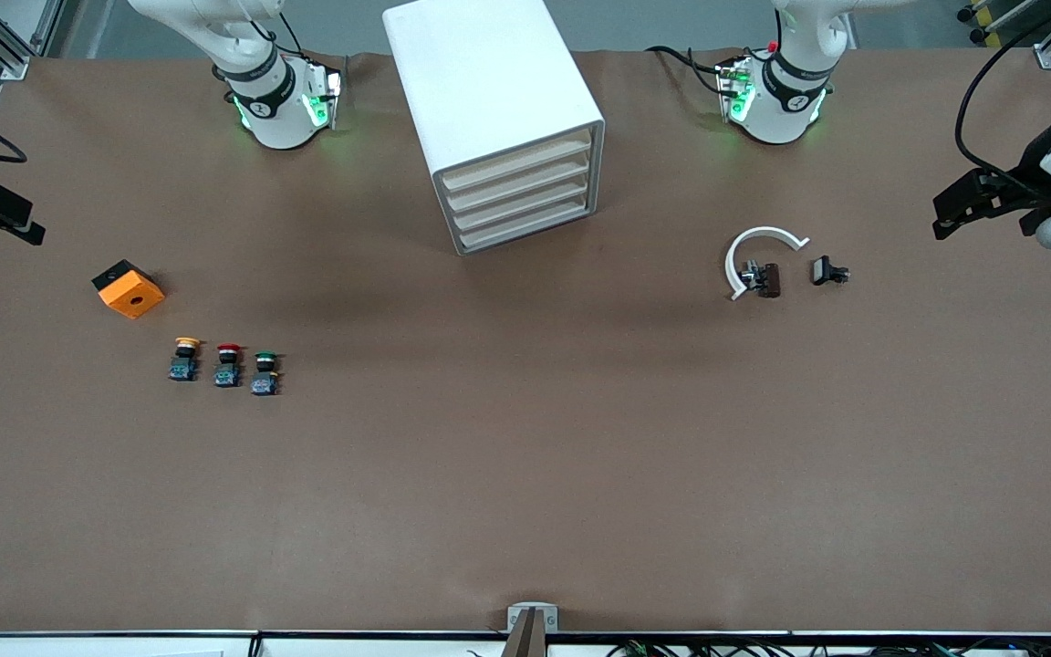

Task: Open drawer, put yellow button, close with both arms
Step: 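Grasp the yellow button with the right gripper while the left gripper moves up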

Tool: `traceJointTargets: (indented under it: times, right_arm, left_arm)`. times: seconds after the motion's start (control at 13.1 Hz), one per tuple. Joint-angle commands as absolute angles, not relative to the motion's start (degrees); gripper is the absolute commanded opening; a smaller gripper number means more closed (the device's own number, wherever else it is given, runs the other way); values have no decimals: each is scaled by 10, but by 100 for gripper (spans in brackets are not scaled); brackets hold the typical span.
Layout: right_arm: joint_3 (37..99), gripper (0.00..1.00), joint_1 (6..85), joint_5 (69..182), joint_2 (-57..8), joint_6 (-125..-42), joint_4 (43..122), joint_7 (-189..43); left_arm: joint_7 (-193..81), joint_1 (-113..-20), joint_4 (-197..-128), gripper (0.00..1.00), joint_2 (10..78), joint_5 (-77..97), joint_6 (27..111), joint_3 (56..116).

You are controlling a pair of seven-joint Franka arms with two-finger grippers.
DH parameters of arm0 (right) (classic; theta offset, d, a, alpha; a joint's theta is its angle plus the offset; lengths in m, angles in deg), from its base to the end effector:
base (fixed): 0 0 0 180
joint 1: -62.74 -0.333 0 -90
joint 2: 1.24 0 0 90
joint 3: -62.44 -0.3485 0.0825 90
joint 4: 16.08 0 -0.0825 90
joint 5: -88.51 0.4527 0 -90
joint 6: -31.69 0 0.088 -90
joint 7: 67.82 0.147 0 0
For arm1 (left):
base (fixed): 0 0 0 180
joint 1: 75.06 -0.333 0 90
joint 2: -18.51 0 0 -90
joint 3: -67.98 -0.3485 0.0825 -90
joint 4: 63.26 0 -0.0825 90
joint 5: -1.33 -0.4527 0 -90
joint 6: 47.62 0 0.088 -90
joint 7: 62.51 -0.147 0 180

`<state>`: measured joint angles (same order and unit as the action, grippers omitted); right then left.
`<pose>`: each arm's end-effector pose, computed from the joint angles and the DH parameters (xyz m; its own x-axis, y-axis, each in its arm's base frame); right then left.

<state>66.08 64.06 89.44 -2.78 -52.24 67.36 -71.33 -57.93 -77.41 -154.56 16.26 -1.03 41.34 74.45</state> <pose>0.6188 -0.0506 0.6524 0.9996 -0.0236 -0.0173 -0.0239 -0.9996 -0.0156 0.6066 -0.0388 0.6273 1.0000 0.0088 0.0018 0.0089 -0.9989 -0.0456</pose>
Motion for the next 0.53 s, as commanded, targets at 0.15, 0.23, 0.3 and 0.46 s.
traceJointTargets:
  times: [0.15,0.23,0.3,0.46]
  right_arm:
    - [660,100,639,886,-35,-518,657,-712]
    - [660,100,639,886,-35,-518,657,-712]
    - [660,100,639,886,-35,-518,657,-712]
    - [660,100,640,886,-36,-517,657,-712]
  left_arm:
    - [-587,-778,-1536,100,165,2,413,744]
    - [-586,-778,-1536,100,166,2,413,744]
    - [-586,-778,-1535,100,168,2,414,744]
    - [-586,-779,-1516,100,196,1,414,744]
